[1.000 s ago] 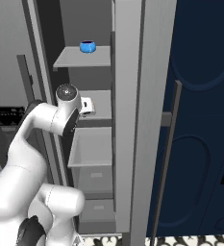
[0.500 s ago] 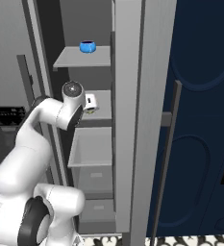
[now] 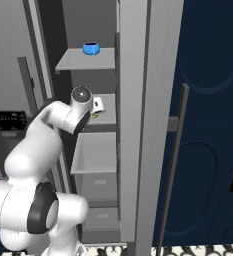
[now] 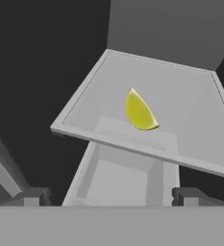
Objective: Grab a lemon wedge from the fridge and one ice cube from the ice bowl, and put them in the glass of lemonade.
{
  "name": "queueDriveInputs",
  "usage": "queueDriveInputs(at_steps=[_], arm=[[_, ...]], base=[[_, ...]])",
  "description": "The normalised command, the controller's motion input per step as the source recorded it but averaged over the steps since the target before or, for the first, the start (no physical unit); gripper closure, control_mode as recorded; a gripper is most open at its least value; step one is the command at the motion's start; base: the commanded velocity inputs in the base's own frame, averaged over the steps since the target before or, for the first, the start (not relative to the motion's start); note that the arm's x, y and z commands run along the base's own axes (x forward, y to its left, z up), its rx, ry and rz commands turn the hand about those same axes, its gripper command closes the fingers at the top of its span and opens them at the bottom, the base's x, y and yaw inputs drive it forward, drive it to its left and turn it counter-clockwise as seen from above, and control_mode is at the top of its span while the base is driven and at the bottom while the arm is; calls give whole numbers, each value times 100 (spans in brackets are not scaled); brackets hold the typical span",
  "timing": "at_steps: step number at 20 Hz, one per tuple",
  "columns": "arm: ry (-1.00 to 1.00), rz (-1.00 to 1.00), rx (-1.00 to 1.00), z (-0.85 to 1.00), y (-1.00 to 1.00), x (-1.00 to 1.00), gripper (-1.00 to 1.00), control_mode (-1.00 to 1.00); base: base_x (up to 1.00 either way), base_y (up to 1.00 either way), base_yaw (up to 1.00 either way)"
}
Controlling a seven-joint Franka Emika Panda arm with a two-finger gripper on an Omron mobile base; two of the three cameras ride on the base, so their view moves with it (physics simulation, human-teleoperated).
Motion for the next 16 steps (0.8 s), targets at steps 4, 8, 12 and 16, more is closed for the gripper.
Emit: queueDriveInputs(at_steps=[4, 8, 12, 16], arm=[[0, 7, 0, -12, 0, 43, -100, -100], [0, 7, 0, -10, 0, 43, -100, -100], [2, 9, 0, -8, 0, 43, -100, -100], [8, 8, -1, -18, 0, 48, -100, -100]], base=[[0, 0, 0], [0, 0, 0], [0, 0, 0], [0, 0, 0]])
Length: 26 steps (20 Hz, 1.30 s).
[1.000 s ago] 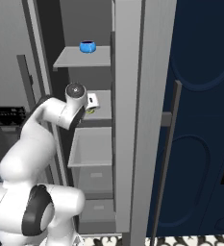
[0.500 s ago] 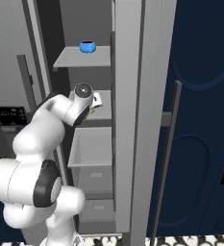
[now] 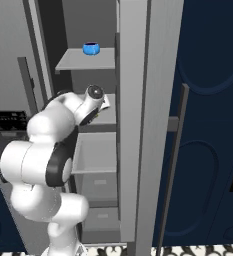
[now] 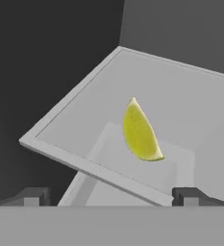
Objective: Grab a lemon wedge from the fridge and one ice cube from the ice bowl, and put them in the glass of lemonade.
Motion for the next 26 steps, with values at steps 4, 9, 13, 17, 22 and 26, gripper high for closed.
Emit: queueDriveInputs(at_steps=[4, 9, 13, 17, 22, 26], arm=[[10, 8, -4, -26, 0, 42, -100, -100], [6, 8, -5, -17, 0, 40, -100, -100], [1, 8, -6, -11, 0, 32, -100, -100], [0, 8, -7, -19, 3, 31, -100, -100], [0, 7, -9, -23, 16, 25, -100, -100], [2, 5, -6, -17, 15, 22, -100, -100]], base=[[0, 0, 0], [0, 0, 0], [0, 0, 0], [0, 0, 0], [0, 0, 0], [0, 0, 0]])
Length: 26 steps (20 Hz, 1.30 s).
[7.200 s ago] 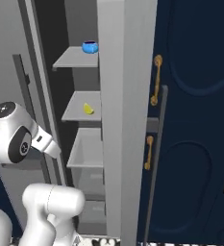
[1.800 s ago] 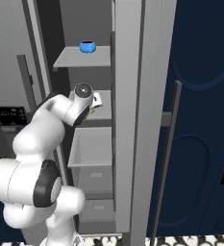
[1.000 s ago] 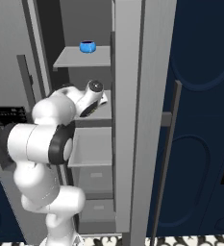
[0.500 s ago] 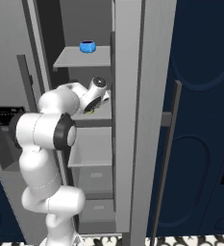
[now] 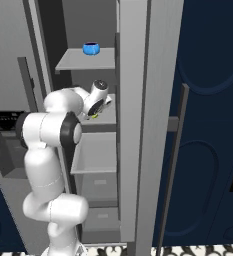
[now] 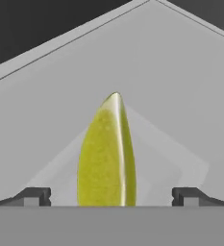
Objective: Grab a lemon wedge from the fridge and one ice cube from the ice bowl, and put them in the glass of lemonade.
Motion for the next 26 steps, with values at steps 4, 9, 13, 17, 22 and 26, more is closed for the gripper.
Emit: queueDriveInputs(at_steps=[4, 9, 13, 17, 22, 26], arm=[[6, 6, -4, -20, 2, 29, 100, -100], [4, 9, -3, -23, 0, 15, 100, -100], [2, 4, -8, -37, 0, -20, 100, -100], [2, 0, -7, -56, -8, -88, 100, -100], [0, 0, -4, -43, -21, -100, 100, -100], [0, 0, 0, -6, -31, -100, 100, -100]], base=[[0, 0, 0], [0, 0, 0], [0, 0, 0], [0, 0, 0], [0, 0, 0], [0, 0, 0]])
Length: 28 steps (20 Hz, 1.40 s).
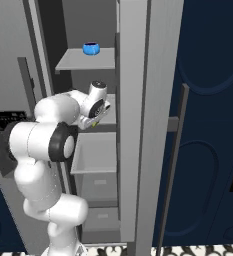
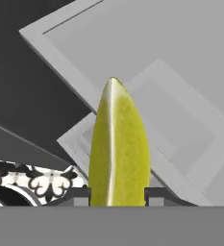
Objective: Grab a lemon wedge from the fridge and one ice cube from the ice bowl, and put them in the glass of lemonade.
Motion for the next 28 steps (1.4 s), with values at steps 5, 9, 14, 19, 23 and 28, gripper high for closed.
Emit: queueDriveInputs(at_steps=[5, 9, 14, 19, 23, 28], arm=[[0, 0, 0, 10, 18, -100, 100, -100], [0, 0, 0, 35, 11, -100, 100, -100], [0, 0, 0, 50, 0, -100, 100, -100], [2, -15, 0, 50, 0, -100, 100, -100], [11, -35, 0, 49, 0, -100, 100, -100], [8, -41, 0, 37, -7, -99, 100, -100]], base=[[0, 0, 0], [0, 0, 0], [0, 0, 0], [0, 0, 0], [0, 0, 0], [0, 0, 0]])
